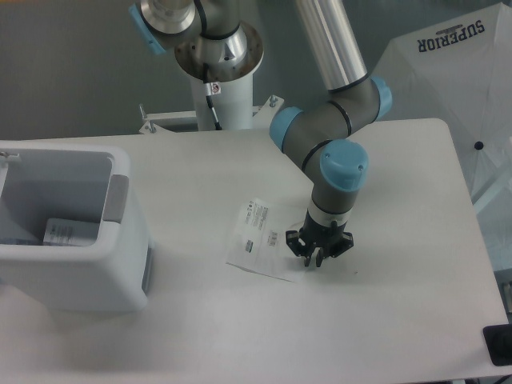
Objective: Place the trash in the trash can
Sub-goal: 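Lower the gripper onto the bag and pinch its edge, then lift the bag and swing it over the trash bin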
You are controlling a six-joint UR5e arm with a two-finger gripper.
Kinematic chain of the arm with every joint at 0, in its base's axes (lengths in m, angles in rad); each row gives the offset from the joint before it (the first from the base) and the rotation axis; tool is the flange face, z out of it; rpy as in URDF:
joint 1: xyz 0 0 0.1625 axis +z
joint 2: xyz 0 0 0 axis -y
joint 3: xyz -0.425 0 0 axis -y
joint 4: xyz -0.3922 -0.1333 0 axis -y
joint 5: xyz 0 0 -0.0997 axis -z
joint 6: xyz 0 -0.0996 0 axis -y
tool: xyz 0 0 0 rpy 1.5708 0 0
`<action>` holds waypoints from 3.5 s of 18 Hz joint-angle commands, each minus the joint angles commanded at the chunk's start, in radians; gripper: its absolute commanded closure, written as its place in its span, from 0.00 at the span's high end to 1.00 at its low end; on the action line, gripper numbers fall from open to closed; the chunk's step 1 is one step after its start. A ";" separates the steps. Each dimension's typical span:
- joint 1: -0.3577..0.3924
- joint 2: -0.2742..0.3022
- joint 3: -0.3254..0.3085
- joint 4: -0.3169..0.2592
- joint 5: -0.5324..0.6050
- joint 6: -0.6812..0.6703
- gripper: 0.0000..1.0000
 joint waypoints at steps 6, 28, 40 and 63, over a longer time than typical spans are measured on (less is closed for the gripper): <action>0.000 0.005 -0.009 -0.002 0.000 -0.002 0.05; 0.064 0.276 0.106 -0.331 -0.164 -0.070 0.00; 0.051 0.434 0.274 -0.327 -0.426 -0.451 0.00; -0.385 0.538 0.347 -0.112 -0.519 -0.574 0.00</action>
